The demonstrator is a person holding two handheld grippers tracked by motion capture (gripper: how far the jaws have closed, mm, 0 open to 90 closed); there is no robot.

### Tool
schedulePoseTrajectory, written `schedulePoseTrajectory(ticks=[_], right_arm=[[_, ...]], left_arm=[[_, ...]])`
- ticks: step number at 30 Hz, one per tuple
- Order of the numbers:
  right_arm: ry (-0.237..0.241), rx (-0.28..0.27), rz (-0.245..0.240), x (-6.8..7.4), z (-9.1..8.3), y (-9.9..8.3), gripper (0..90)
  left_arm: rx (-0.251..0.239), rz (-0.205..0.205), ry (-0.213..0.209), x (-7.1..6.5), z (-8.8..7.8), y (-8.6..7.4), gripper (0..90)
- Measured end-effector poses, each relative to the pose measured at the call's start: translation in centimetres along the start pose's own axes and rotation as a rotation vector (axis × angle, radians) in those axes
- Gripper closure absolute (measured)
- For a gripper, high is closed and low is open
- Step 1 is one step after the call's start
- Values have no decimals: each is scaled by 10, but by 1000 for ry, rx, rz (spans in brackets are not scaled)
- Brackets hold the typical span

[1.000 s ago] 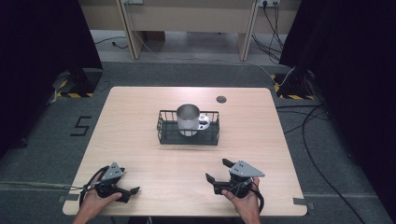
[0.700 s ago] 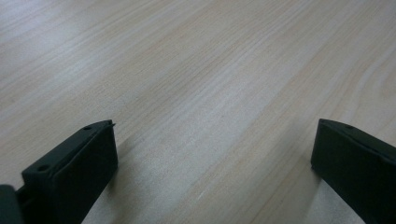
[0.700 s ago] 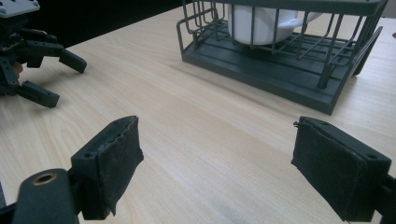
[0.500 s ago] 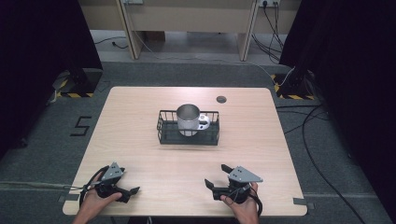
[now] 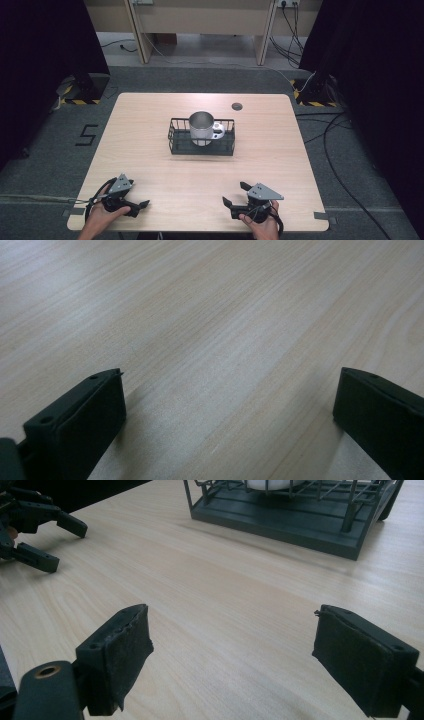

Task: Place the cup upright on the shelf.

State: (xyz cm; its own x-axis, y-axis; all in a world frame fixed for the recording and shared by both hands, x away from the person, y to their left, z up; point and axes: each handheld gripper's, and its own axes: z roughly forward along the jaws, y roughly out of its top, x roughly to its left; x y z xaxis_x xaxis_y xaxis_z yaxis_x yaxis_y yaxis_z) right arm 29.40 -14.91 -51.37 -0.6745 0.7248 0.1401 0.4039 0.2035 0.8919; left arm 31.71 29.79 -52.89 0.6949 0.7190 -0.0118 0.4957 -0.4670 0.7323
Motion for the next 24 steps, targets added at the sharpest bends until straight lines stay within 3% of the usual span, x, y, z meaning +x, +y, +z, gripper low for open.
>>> schedulePoseTrajectory(ticks=[24], right_arm=[[-29,49,-14,15,-8,-23,153]], left_arm=[[0,0,0,0,0,0,0]])
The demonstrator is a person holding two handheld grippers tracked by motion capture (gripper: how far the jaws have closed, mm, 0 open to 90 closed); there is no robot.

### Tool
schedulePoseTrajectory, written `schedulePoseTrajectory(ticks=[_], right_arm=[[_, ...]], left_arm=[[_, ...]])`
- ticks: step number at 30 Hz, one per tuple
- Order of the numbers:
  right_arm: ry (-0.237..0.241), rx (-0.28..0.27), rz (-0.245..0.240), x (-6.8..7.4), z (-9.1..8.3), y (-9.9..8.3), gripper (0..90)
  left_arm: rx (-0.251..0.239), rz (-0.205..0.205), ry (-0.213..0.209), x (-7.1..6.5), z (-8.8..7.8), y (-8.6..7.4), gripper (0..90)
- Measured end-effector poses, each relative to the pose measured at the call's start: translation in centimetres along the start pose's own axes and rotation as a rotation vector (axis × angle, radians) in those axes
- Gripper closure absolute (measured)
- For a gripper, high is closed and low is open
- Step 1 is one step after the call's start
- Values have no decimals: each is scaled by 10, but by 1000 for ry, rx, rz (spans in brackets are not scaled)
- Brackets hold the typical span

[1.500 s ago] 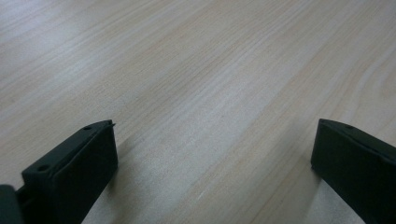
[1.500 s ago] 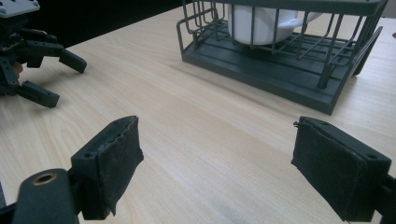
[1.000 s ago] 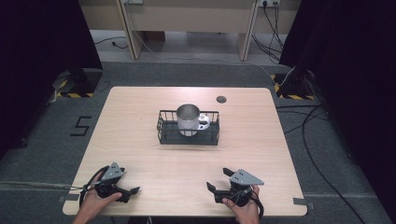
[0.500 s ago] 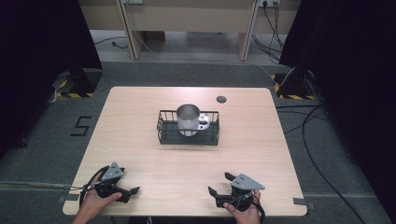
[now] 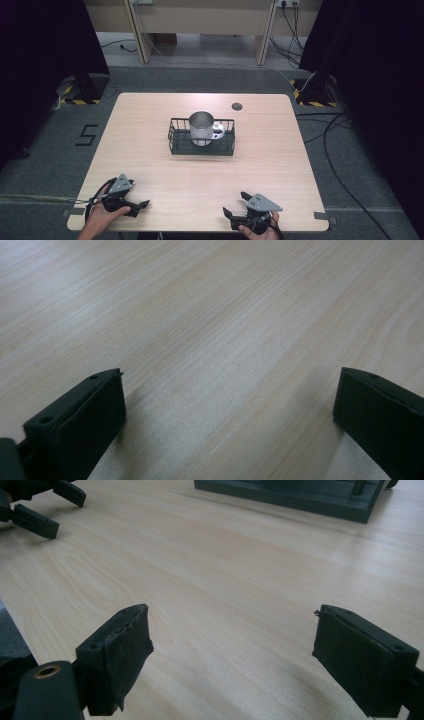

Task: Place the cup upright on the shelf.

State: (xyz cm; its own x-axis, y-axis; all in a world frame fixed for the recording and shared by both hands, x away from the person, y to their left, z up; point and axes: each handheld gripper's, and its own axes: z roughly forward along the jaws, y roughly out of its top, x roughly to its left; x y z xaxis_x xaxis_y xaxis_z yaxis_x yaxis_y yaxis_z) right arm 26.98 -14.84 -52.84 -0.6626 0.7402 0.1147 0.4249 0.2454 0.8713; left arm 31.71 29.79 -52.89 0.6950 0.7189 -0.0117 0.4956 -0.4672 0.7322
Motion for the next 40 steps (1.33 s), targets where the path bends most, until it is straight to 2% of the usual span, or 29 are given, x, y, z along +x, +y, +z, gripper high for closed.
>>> schedulePoseTrajectory(ticks=[5,9,16,26,36,40], right_arm=[[-14,18,2,-1,1,-6,152],[-39,63,-17,0,3,-11,146],[-70,60,-91,5,5,-15,131],[-70,21,-89,6,6,-20,116],[-69,18,-92,6,6,-20,115],[-55,32,-81,7,4,-19,118]], left_arm=[[0,0,0,0,0,0,0],[0,0,0,0,0,0,0],[0,0,0,0,0,0,0],[0,0,1,0,0,0,0],[0,0,0,0,0,0,0],[0,0,0,0,0,0,0]])
